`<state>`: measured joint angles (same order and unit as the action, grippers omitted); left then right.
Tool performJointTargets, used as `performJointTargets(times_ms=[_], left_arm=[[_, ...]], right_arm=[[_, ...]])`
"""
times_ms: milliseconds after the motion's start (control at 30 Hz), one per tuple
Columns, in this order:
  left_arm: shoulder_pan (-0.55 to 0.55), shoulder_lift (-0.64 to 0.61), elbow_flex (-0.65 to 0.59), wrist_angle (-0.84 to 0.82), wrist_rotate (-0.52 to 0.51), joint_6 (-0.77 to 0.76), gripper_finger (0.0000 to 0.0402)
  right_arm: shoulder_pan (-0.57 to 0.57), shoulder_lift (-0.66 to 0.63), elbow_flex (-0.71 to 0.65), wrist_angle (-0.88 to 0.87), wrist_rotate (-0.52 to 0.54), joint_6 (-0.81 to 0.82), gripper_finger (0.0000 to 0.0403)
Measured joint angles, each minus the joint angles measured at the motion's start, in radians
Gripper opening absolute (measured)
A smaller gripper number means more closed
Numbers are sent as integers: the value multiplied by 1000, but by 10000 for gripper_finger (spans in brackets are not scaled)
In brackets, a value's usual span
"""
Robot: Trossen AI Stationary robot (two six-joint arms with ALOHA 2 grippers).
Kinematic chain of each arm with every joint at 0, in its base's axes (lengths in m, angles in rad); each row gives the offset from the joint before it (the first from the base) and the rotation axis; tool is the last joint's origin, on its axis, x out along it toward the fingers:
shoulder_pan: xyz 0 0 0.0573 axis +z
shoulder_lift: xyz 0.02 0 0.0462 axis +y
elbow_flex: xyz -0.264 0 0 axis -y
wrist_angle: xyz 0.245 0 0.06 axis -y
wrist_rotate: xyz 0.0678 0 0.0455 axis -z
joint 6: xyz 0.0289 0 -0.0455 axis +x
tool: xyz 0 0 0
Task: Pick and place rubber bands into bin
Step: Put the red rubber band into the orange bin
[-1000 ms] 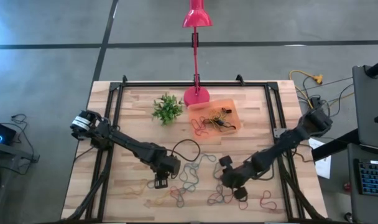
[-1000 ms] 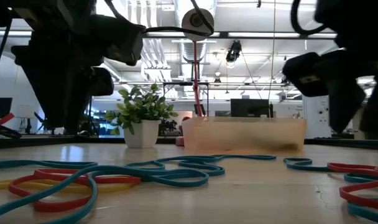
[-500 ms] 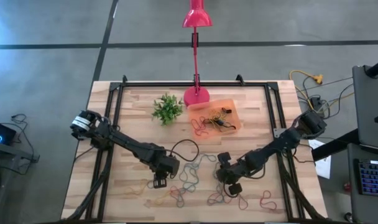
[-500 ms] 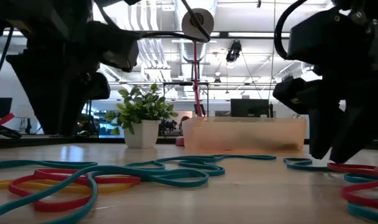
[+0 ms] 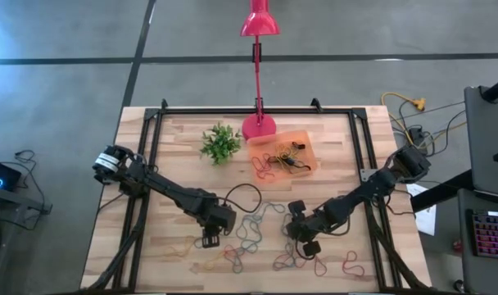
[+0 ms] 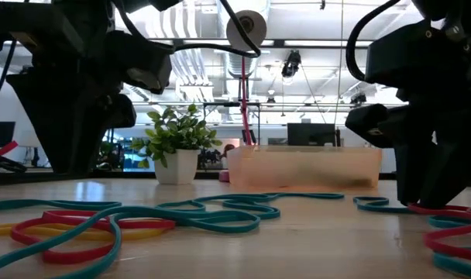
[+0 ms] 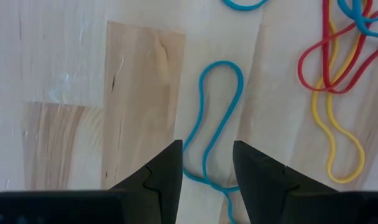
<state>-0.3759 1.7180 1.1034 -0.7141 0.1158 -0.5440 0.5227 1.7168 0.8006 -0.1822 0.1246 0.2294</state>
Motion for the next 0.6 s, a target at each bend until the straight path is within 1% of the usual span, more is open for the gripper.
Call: performJointTargets(times_ms=[167,367,600], left_arm=[[0,0,0,0,0,0,125],[0,0,0,1,0,-1,125],[0,0,0,3,0,-1,125]], right_arm=[[0,0,-3,2,6,4,51],[0,0,-4,7,-7,6,12],[1,-5,-6,9,6,14,8]])
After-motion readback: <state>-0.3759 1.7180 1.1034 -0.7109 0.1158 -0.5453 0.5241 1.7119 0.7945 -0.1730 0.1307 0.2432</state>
